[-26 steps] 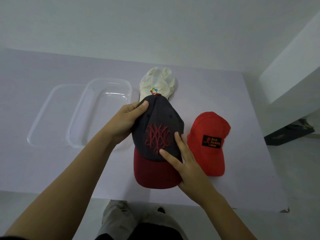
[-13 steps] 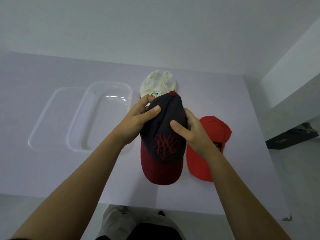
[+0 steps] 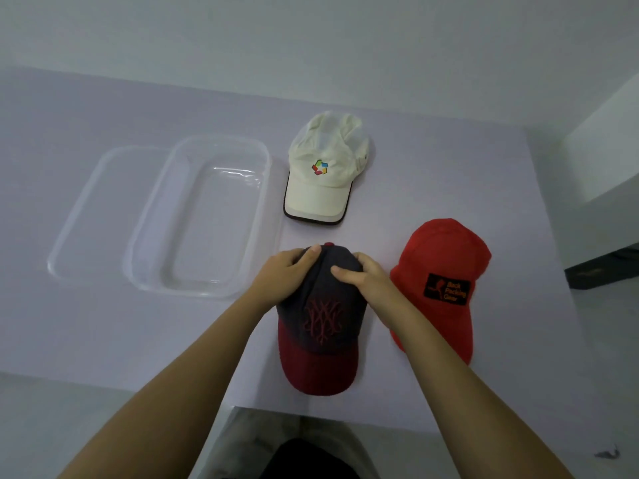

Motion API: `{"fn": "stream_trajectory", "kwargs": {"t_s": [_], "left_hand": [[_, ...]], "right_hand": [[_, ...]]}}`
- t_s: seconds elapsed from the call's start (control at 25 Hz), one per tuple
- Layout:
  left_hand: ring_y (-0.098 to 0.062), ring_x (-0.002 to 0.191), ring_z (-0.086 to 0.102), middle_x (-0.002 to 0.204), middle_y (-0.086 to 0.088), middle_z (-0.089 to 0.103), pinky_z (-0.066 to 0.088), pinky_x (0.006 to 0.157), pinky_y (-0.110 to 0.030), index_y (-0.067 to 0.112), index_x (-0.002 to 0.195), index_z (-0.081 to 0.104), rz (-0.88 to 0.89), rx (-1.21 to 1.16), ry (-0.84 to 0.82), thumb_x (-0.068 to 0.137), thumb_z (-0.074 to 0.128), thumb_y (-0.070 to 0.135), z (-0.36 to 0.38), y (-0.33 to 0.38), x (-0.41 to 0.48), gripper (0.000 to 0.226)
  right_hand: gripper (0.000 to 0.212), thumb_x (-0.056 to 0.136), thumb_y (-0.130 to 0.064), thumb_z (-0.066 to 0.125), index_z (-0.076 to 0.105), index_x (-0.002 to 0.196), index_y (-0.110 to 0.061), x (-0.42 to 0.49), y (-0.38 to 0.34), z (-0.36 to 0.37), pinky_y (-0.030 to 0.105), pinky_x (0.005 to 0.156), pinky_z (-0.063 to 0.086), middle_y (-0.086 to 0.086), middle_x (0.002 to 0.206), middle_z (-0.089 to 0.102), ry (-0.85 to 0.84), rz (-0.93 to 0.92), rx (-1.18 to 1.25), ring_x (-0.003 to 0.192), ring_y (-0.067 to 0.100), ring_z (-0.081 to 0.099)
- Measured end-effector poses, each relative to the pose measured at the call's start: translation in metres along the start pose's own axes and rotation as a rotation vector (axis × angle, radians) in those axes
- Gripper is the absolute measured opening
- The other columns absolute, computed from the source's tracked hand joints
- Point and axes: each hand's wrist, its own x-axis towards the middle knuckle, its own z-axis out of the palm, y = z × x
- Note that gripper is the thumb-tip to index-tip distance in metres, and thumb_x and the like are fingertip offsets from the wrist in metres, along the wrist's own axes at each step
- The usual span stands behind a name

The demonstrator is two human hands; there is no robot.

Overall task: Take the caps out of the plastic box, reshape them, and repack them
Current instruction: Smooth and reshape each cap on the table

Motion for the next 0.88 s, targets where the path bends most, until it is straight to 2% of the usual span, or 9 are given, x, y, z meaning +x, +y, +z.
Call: {"fn": "stream_trajectory", "kwargs": {"t_s": [0.12, 0.24, 0.36, 0.48, 0.64, 0.68, 0.72, 0.8, 0.88], "left_hand": [[-0.022, 0.099, 0.061, 0.103, -0.004, 0.068, 0.048, 0.093, -0.039, 0.017, 0.109, 0.066, -0.035, 0.022, -0.002, 0.095, 0.034, 0.055, 0.007, -0.016, 0.026, 0.052], [-0.013, 0.075, 0.053, 0.081, -0.001, 0.058, 0.042, 0.070, -0.025, 0.010, 0.089, 0.059, -0.039, -0.064, 0.113, 0.099, 0.031, 0.044, 0.009, -0.021, 0.041, 0.045], [-0.012, 0.057, 0.035, 0.063, -0.003, 0.039, 0.029, 0.054, -0.024, 0.010, 0.067, 0.037, -0.040, -0.086, 0.246, 0.098, 0.035, 0.025, 0.017, -0.024, 0.038, 0.035], [-0.010, 0.056, 0.032, 0.061, 0.001, 0.035, 0.028, 0.052, -0.020, 0.012, 0.068, 0.036, -0.025, -0.177, 0.234, 0.098, 0.036, 0.021, 0.026, -0.025, 0.035, 0.031], [-0.008, 0.068, 0.047, 0.075, 0.004, 0.052, 0.037, 0.062, -0.023, 0.011, 0.082, 0.054, -0.025, -0.081, 0.220, 0.095, 0.040, 0.028, 0.018, -0.025, 0.050, 0.026], [-0.008, 0.071, 0.047, 0.078, 0.002, 0.052, 0.037, 0.064, -0.023, 0.011, 0.080, 0.054, -0.027, -0.038, 0.225, 0.094, 0.040, 0.028, 0.018, -0.026, 0.053, 0.026], [-0.010, 0.069, 0.045, 0.077, 0.001, 0.049, 0.035, 0.063, -0.025, 0.010, 0.073, 0.049, -0.030, -0.012, 0.236, 0.094, 0.039, 0.025, 0.018, -0.025, 0.056, 0.028], [-0.013, 0.064, 0.039, 0.071, -0.001, 0.043, 0.031, 0.060, -0.027, 0.010, 0.064, 0.039, -0.014, 0.028, 0.264, 0.093, 0.037, 0.018, 0.018, -0.022, 0.057, 0.030], [-0.012, 0.064, 0.040, 0.070, 0.000, 0.044, 0.033, 0.058, -0.025, 0.006, 0.070, 0.044, 0.028, 0.008, 0.258, 0.093, 0.036, 0.013, 0.017, -0.021, 0.056, 0.025]], "right_hand": [[0.031, 0.081, -0.032, 0.069, 0.058, 0.107, -0.020, 0.027, 0.009, 0.002, 0.029, 0.079, 0.053, 0.003, 0.108, 0.066, 0.022, 0.049, -0.073, 0.094, 0.017, 0.065], [0.034, 0.088, -0.045, 0.057, 0.058, 0.109, -0.017, 0.035, 0.012, -0.002, 0.028, 0.080, 0.050, -0.001, 0.106, 0.063, 0.188, -0.025, -0.234, 0.095, 0.012, 0.061], [0.035, 0.099, -0.039, 0.036, 0.058, 0.089, -0.013, 0.031, 0.020, 0.001, 0.028, 0.067, 0.040, -0.003, 0.080, 0.055, 0.322, -0.061, -0.255, 0.075, 0.010, 0.051], [0.031, 0.099, -0.032, 0.037, 0.050, 0.074, -0.018, 0.036, 0.029, 0.007, 0.033, 0.069, 0.038, -0.003, 0.072, 0.049, 0.325, -0.052, -0.151, 0.071, 0.012, 0.047], [0.009, 0.089, -0.031, 0.056, 0.053, 0.087, -0.023, 0.049, 0.023, -0.001, 0.028, 0.069, 0.044, -0.004, 0.088, 0.056, 0.389, 0.006, -0.054, 0.083, 0.012, 0.055], [0.016, 0.087, -0.034, 0.059, 0.054, 0.096, -0.022, 0.051, 0.022, -0.002, 0.027, 0.072, 0.046, -0.003, 0.098, 0.057, 0.366, 0.020, -0.063, 0.090, 0.013, 0.057], [0.026, 0.087, -0.039, 0.057, 0.055, 0.106, -0.021, 0.052, 0.020, -0.003, 0.028, 0.076, 0.045, 0.000, 0.108, 0.057, 0.346, 0.040, -0.090, 0.097, 0.014, 0.057], [0.042, 0.095, -0.044, 0.039, 0.053, 0.122, -0.014, 0.052, 0.016, -0.005, 0.032, 0.089, 0.040, 0.005, 0.124, 0.054, 0.320, 0.091, -0.181, 0.109, 0.019, 0.053], [0.049, 0.100, -0.039, 0.027, 0.054, 0.123, -0.007, 0.049, 0.015, -0.005, 0.033, 0.096, 0.035, 0.008, 0.120, 0.056, 0.295, 0.101, -0.175, 0.112, 0.020, 0.051]]}}
